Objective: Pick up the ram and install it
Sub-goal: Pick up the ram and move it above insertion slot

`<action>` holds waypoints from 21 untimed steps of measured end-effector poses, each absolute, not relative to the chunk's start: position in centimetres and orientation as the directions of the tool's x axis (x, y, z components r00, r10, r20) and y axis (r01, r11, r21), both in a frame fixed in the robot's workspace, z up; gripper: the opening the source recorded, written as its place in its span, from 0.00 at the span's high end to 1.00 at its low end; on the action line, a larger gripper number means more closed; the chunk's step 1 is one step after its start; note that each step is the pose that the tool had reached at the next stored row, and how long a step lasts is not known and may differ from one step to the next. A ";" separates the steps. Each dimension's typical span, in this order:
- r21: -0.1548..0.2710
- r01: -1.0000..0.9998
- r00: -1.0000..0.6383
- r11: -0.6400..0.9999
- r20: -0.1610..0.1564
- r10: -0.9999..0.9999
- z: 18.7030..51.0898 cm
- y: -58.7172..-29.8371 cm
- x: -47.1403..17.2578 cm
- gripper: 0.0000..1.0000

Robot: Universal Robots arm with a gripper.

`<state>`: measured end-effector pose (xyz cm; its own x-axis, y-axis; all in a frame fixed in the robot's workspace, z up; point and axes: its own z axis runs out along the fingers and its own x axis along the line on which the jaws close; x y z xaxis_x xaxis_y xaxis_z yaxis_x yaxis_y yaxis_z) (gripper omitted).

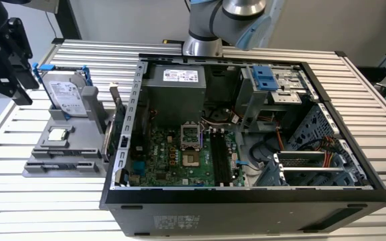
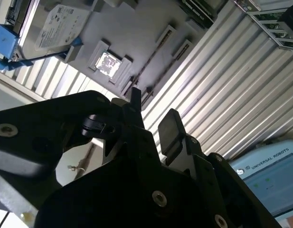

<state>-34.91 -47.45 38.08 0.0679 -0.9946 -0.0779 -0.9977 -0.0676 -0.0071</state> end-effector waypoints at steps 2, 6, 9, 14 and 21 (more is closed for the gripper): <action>-0.006 -0.998 0.068 -0.067 -0.063 -0.996 38.0 -47.4 -34.9 0.00; -0.005 -0.998 0.068 -0.068 -0.038 -0.997 37.6 -47.4 -34.9 0.00; -0.004 -0.998 0.068 -0.068 -0.032 -0.997 37.3 -47.4 -34.9 0.00; -0.004 -0.998 0.068 -0.068 -0.032 -0.997 37.3 -47.4 -34.9 0.00; -0.004 -0.998 0.068 -0.068 -0.030 -0.997 37.0 -47.4 -34.9 0.00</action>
<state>-34.92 -47.37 37.01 0.0676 -0.9973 -0.0302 -0.9977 -0.0675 -0.0038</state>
